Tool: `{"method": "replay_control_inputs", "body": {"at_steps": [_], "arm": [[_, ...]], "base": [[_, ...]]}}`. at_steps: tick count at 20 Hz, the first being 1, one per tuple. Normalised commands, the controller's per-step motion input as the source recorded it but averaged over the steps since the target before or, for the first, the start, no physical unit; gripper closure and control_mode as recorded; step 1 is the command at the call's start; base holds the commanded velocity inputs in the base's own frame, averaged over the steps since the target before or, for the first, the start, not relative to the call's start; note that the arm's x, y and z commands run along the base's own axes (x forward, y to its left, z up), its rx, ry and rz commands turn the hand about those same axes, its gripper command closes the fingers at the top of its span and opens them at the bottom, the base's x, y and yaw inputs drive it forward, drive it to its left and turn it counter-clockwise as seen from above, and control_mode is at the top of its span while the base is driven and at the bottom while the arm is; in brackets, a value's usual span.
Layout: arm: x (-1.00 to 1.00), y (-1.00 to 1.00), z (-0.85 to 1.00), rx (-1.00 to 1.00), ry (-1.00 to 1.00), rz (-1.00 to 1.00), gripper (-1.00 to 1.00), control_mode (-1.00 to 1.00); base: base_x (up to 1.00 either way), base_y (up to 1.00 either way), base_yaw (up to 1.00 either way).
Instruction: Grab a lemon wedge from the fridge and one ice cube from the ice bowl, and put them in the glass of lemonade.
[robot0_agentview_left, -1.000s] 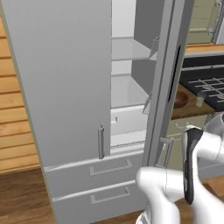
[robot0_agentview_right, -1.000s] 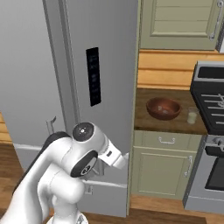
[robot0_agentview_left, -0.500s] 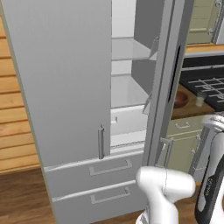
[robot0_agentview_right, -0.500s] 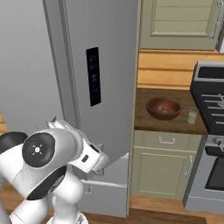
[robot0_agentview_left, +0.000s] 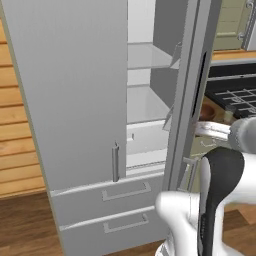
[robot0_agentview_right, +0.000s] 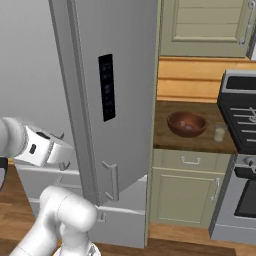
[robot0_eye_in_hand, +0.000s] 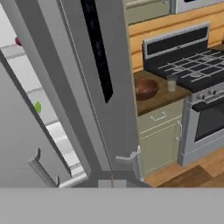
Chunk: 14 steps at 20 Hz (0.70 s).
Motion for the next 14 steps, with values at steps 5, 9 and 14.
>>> {"method": "replay_control_inputs", "body": {"at_steps": [5,9,14], "arm": [[0.28,1.00,0.00,-0.19,0.02,-0.03,1.00,-1.00],[0.20,0.48,0.01,-0.07,0.23,0.00,1.00,-1.00],[0.63,0.38,-0.04,-0.18,0.36,0.00,-1.00,-1.00]], "base": [[0.00,0.00,0.00],[0.00,0.00,0.00],[0.00,0.00,0.00]]}}
